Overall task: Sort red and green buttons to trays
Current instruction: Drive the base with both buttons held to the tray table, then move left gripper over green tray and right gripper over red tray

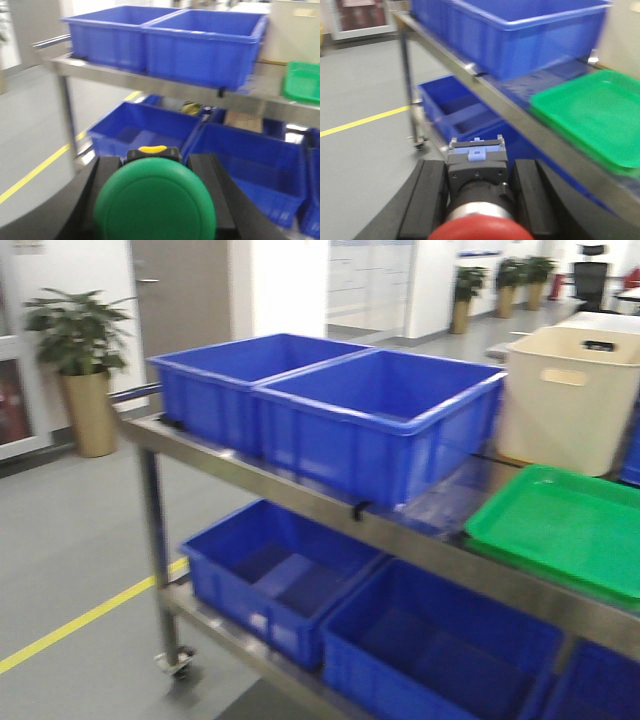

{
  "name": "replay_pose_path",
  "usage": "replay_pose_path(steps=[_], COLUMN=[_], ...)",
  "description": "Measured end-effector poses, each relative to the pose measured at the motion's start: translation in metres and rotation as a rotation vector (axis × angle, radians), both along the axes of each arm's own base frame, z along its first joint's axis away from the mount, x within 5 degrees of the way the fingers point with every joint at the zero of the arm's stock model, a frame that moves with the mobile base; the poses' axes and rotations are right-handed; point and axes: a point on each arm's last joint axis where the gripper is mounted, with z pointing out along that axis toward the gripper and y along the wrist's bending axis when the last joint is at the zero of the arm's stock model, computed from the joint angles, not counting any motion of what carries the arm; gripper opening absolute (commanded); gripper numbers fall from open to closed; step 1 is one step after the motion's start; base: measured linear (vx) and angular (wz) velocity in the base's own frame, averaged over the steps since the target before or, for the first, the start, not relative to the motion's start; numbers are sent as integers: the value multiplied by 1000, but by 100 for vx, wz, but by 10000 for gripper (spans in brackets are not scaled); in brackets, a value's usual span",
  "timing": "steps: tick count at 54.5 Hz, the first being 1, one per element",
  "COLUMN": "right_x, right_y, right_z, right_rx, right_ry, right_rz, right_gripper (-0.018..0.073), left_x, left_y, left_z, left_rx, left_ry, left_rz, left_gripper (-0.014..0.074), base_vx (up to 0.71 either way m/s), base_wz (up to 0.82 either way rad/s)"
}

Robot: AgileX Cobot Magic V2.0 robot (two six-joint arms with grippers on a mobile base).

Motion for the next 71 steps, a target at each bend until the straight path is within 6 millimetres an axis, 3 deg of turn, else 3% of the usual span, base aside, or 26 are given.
replay_pose_path(steps=[45,71], right_x=[0,0], right_y=[0,0], right_z=[0,0], right_rx=[0,0], right_ry=[0,0], right_rz=[0,0], right_gripper=[-9,-9], left_x=[0,0], left_y=[0,0], left_z=[0,0], left_rx=[0,0], left_ry=[0,1], left_rz=[0,0], left_gripper=[3,3], base_vx=[27,21], base_wz=[-58,-26])
